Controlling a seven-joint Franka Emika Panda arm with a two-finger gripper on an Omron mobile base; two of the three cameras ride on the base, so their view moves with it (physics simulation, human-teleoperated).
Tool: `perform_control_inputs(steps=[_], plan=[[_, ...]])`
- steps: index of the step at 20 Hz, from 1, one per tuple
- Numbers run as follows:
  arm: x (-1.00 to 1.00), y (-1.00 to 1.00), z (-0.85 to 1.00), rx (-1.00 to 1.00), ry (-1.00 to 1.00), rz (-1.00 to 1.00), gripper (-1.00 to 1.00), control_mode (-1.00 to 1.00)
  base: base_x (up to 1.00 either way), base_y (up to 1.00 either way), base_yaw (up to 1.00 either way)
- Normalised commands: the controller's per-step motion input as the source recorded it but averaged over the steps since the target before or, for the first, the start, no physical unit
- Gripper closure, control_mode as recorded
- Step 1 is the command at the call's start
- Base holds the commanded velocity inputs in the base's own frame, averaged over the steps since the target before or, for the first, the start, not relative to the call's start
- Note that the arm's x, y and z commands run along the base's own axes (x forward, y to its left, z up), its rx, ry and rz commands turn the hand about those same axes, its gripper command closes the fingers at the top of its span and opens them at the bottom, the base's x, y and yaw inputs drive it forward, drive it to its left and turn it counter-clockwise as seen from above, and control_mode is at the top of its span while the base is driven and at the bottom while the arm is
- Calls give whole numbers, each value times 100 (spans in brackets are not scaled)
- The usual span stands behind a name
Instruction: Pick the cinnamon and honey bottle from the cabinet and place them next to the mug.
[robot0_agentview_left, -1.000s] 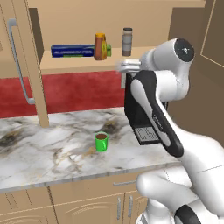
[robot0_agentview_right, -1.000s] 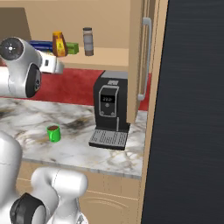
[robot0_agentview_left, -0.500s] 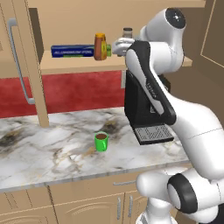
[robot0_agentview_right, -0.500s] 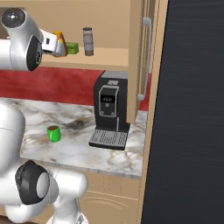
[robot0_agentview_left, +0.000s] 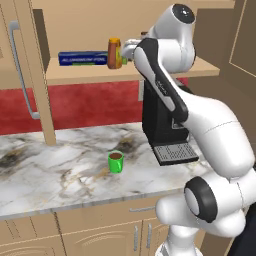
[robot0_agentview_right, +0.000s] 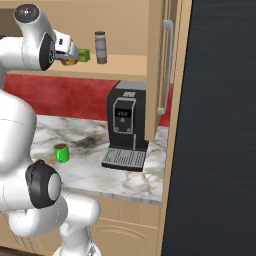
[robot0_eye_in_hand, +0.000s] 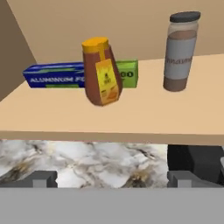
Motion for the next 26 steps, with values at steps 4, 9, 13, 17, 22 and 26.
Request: perform_control_inputs(steps=[4,9,13,17,22,26], plan=[[51,29,-9,0,-5,0,-100,-100,0,0,0],[41,39,0,0,-3,0,-100,-100,0,0,0],[20,26,0,-2,0,-1,-100,-100,0,0,0],[2,7,0,-1,-1,-4,-100,-100,0,0,0],[0,-1,0,0,-4,-7,-100,-100,0,0,0],[3,-5,0,0,-4,-1,-100,-100,0,0,0]])
